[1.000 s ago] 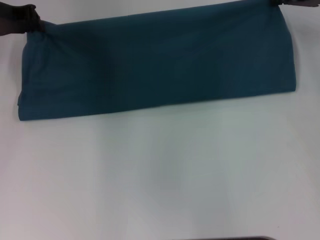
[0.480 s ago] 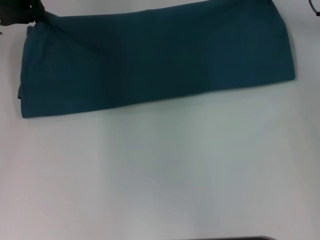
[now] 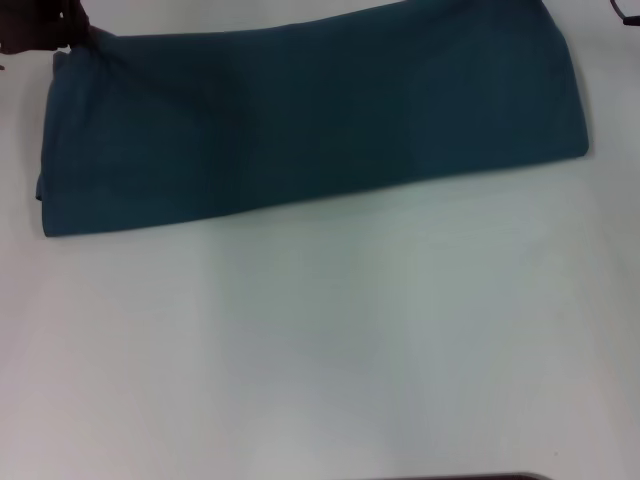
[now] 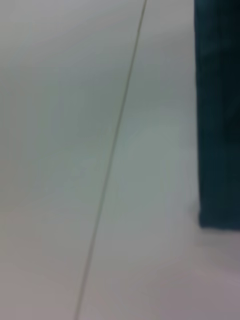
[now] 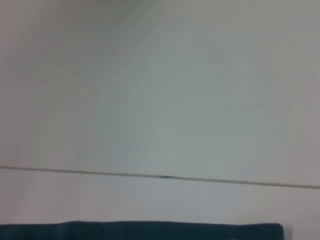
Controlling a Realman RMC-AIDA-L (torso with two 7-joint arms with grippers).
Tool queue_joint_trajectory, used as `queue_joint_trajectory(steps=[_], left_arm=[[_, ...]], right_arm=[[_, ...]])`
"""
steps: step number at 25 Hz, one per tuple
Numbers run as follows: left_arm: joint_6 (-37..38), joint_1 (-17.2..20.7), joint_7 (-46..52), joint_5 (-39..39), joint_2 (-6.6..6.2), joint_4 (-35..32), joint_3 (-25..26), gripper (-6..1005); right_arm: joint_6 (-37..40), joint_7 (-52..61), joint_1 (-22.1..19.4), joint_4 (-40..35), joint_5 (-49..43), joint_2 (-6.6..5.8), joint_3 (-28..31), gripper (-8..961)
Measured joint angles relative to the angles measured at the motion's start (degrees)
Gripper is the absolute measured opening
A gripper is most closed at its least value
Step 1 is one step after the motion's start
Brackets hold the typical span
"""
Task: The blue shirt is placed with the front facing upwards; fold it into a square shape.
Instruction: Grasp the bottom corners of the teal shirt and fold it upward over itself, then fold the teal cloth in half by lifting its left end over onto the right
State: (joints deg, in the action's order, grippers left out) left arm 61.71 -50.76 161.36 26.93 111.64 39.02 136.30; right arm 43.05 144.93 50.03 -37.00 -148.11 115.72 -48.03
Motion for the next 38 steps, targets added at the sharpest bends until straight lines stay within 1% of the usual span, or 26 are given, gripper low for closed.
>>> queue_joint_trajectory(steps=[1,3,8,12,14,17,18,20,21,22,23,25,27,30,32,35,38], left_arm=[[0.04,-0.19,0.86,-0.35,-0.31,-0.64,0.0,55],[-0.12,-0.3,2.25,-1.52,-0.48,-1.3,-0.07,99],[-0.56,0.49,4.07,-2.79,-0.1,-1.16,0.33,208],[-0.32,1.23,4.38,-2.52,0.25,-0.5,0.37,294],[0.24,1.86,4.44,-2.38,0.72,0.87,0.4,337],[1.67,3.99,4.24,-0.98,2.01,5.5,0.96,401],[2.53,5.78,3.51,1.0,2.92,8.85,1.79,481],[4.37,8.81,0.93,6.59,4.1,13.9,3.8,642],[5.21,10.06,-0.35,9.27,4.3,15.21,4.62,674],[6.89,11.71,-2.35,13.53,4.29,16.1,5.63,705],[8.57,13.23,-3.96,17.64,4.0,16.29,6.56,737],[10.95,15.1,-5.49,22.18,3.57,15.92,7.49,800],[13.67,17.74,-6.22,26.29,3.33,14.99,8.52,800],[16.13,20.31,-6.53,29.31,3.52,13.86,9.56,799],[17.61,22.11,-6.78,31.2,3.78,12.47,10.05,798],[17.77,24.03,-7.8,34.11,4.37,10.07,10.26,796],[15.27,24.67,-9.05,36.36,5.91,8.7,10.78,795]], right_arm=[[0.03,0.04,0.04,0.39,-0.03,-0.24,0.0,70],[-0.14,0.66,0.13,1.13,-0.06,-0.79,0.15,71],[-1.5,2.37,0.2,2.22,-0.08,-2.58,0.2,73],[-1.23,2.38,0.72,2.13,-0.08,-4.37,0.3,227],[0.31,2.38,0.85,1.32,0.21,-5.4,0.52,306],[6.28,1.68,0.15,-1.73,3.12,-6.61,1.75,426],[8.99,0.33,-0.73,-3.18,5.85,-6.83,2.61,466],[13.25,-3.15,-3.04,-5.43,11.16,-6.78,4.28,528],[16.07,-5.74,-4.93,-6.75,15.55,-6.54,5.41,551],[18.45,-8.45,-6.96,-7.61,19.31,-6.25,6.46,573],[20.67,-10.67,-8.74,-8.14,23.24,-6.1,7.18,595],[25.63,-15.53,-13.09,-8.3,31.34,-5.89,8.44,640],[29.96,-19.38,-17.07,-7.97,38.02,-5.66,9.16,684],[36.4,-23.11,-22.81,-7.81,43.62,-5.24,9.92,751],[39.66,-23.77,-25.44,-7.74,44.42,-5.1,10.52,905],[43.37,-25.31,-28.52,-6.96,44.54,-4.6,11.72,901],[46.04,-29.21,-29.49,-4.95,44.51,-4.13,13.02,897]])
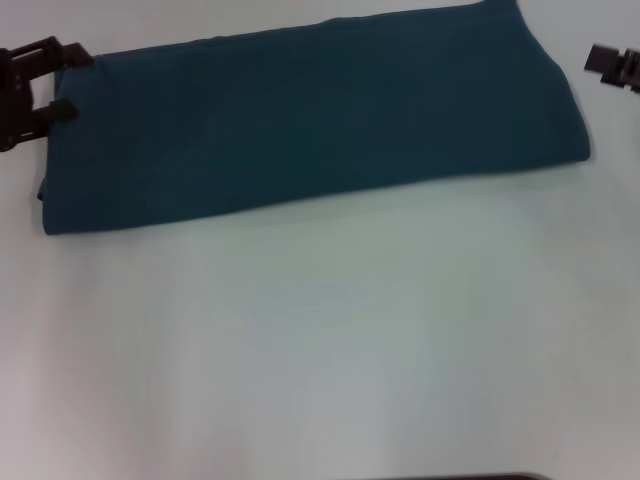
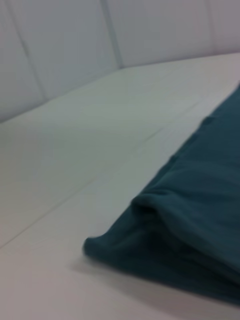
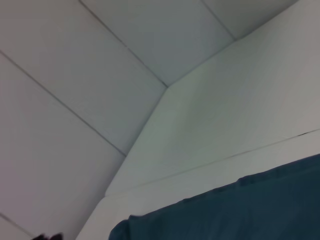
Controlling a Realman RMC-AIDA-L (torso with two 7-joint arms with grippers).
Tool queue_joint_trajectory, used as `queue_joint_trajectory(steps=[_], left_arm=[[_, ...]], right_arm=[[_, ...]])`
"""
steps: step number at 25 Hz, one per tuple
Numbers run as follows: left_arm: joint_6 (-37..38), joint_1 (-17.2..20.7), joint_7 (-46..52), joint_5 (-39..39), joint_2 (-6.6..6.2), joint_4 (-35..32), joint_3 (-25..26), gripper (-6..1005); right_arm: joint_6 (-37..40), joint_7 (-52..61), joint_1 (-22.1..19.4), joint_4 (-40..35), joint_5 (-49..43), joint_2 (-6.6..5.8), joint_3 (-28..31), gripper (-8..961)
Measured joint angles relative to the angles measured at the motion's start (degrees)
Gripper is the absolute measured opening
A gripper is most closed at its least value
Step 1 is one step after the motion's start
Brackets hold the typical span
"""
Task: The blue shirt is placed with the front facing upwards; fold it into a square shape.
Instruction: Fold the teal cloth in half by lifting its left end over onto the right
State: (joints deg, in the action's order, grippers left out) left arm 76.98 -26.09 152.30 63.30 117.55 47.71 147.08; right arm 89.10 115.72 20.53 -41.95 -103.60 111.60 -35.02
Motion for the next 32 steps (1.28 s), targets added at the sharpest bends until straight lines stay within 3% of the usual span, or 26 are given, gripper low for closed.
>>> queue_joint_trajectory(steps=[2,4,12,32], left_arm=[[-3.77,-0.08,-0.57,0.52,1.31,-0.91,0.17,793],[-7.24,-0.42,-0.75,0.44,1.84,-2.18,-0.08,792],[-17.07,-0.91,-1.6,0.15,2.35,-5.95,-1.1,792],[-19.58,-3.06,-1.01,-4.04,0.98,-10.78,-3.54,793]], right_arm=[[0.81,-2.68,-0.03,1.81,-0.44,0.2,0.13,897],[1.03,-4.13,0.32,3.15,-1.14,0.22,-0.23,897],[1.28,-4.94,1.36,3.98,-3.45,1.0,-0.43,897],[1.23,-4.49,1.35,4.61,-3.46,1.25,0.04,897]])
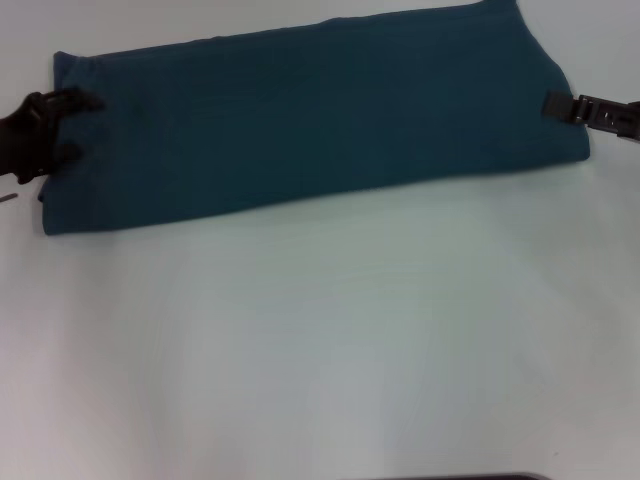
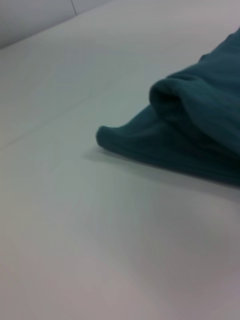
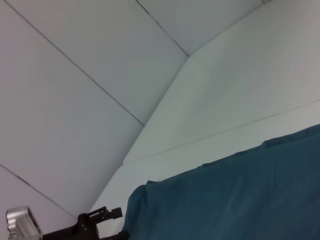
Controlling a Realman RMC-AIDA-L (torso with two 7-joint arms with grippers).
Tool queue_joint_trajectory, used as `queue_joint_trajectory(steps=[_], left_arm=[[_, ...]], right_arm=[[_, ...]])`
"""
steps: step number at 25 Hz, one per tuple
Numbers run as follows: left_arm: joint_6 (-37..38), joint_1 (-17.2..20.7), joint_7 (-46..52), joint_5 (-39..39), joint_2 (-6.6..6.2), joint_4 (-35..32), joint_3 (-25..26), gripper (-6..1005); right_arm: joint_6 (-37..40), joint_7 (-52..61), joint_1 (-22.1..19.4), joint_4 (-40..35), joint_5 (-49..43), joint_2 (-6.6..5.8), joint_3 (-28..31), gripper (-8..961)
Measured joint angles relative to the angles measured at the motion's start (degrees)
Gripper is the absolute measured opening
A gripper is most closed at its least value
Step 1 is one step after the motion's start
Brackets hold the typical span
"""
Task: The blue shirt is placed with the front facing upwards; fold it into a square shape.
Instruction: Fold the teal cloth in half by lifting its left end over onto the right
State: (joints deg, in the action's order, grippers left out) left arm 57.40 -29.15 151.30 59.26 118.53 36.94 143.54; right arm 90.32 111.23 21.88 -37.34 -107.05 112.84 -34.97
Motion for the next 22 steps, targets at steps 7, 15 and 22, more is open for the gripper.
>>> queue_joint_trajectory(steps=[7,15,22], left_arm=[[1.63,1.56,1.12,0.49,0.83,5.99,1.19,792],[-0.4,1.09,1.53,-1.09,0.75,5.18,0.24,792],[-0.99,0.71,1.57,-2.84,0.56,3.42,0.04,793]], right_arm=[[-0.03,0.03,0.02,0.34,0.0,0.0,-0.01,897],[0.12,0.46,0.03,0.34,0.19,0.0,0.05,897],[0.01,0.61,0.04,0.34,0.37,-0.08,0.08,897]])
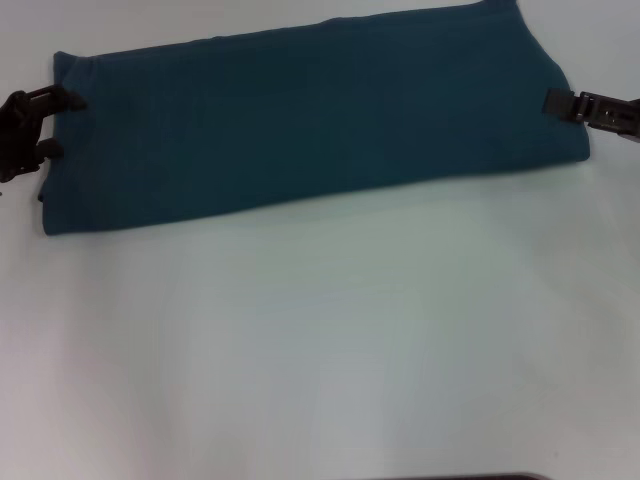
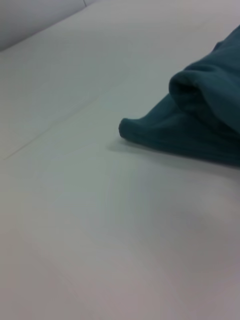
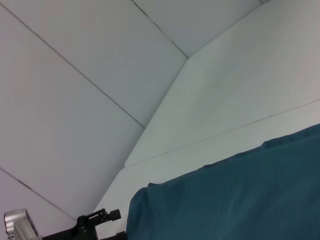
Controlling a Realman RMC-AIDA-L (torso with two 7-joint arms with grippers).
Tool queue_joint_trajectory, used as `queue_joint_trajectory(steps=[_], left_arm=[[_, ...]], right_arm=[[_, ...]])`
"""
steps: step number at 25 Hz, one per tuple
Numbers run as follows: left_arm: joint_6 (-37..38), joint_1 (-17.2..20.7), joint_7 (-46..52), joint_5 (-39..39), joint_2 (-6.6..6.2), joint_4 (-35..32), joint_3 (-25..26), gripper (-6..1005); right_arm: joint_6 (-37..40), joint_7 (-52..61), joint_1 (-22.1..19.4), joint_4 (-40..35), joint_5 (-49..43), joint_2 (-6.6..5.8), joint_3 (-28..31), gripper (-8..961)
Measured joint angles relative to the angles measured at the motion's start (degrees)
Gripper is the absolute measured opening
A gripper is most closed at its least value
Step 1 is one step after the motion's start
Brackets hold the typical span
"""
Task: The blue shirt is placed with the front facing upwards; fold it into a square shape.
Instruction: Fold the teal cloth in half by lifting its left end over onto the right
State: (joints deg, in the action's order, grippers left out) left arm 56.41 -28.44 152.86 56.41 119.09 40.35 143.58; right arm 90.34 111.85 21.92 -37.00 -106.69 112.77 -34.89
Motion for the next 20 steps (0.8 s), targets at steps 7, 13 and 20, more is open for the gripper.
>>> queue_joint_trajectory(steps=[7,13,20], left_arm=[[-0.21,-0.04,0.08,-0.25,-0.1,-0.03,0.02,793],[0.3,-0.55,1.33,-1.53,-0.76,-0.27,-0.72,792],[0.56,-1.22,2.51,-3.63,-0.86,-0.71,-1.32,792]], right_arm=[[-0.06,0.13,-0.04,0.0,-0.03,-0.01,0.03,897],[-0.03,0.13,-0.04,0.0,-0.23,-0.01,0.09,897],[0.19,0.13,-0.17,0.0,-0.36,-0.01,0.09,897]])
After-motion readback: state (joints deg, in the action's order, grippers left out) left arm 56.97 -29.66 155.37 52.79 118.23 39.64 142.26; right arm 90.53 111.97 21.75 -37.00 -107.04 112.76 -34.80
